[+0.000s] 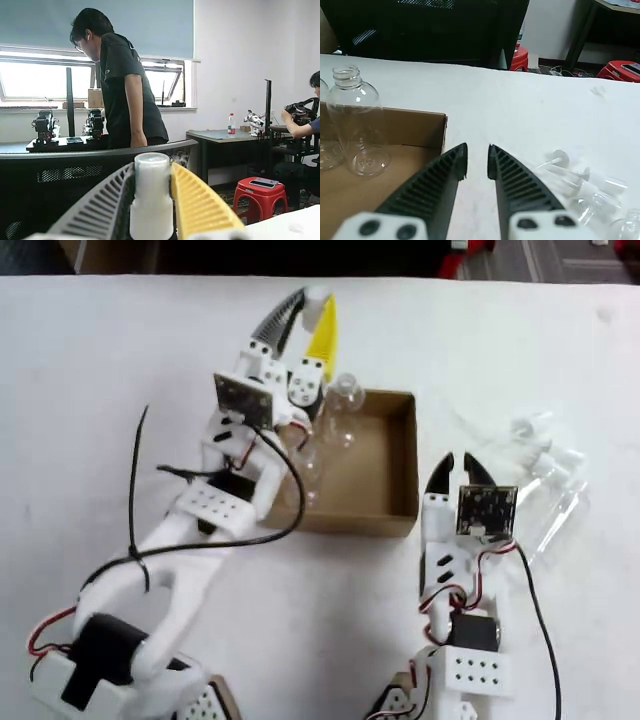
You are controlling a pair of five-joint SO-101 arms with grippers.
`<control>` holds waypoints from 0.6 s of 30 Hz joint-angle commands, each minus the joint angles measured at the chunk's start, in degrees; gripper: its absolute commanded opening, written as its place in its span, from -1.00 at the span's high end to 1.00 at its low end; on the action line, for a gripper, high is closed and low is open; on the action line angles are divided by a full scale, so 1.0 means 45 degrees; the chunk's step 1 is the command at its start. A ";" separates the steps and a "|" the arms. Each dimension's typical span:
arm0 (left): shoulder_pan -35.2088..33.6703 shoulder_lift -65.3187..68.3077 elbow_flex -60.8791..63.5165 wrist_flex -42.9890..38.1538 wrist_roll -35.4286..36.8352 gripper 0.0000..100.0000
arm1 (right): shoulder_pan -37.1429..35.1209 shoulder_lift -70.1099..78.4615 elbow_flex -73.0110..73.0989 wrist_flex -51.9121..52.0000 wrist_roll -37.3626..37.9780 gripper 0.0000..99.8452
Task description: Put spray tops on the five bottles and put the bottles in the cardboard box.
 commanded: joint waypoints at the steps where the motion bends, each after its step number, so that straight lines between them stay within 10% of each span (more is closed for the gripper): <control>1: 0.0068 0.0342 -0.0645 -0.0332 -0.0078 0.96 | 0.0029 0.0068 0.0137 -0.0322 -0.0078 0.88; 18: -0.0361 0.2120 -0.0078 -0.0352 -0.0078 0.96 | 0.0029 0.0068 0.0137 -0.0322 -0.0078 0.88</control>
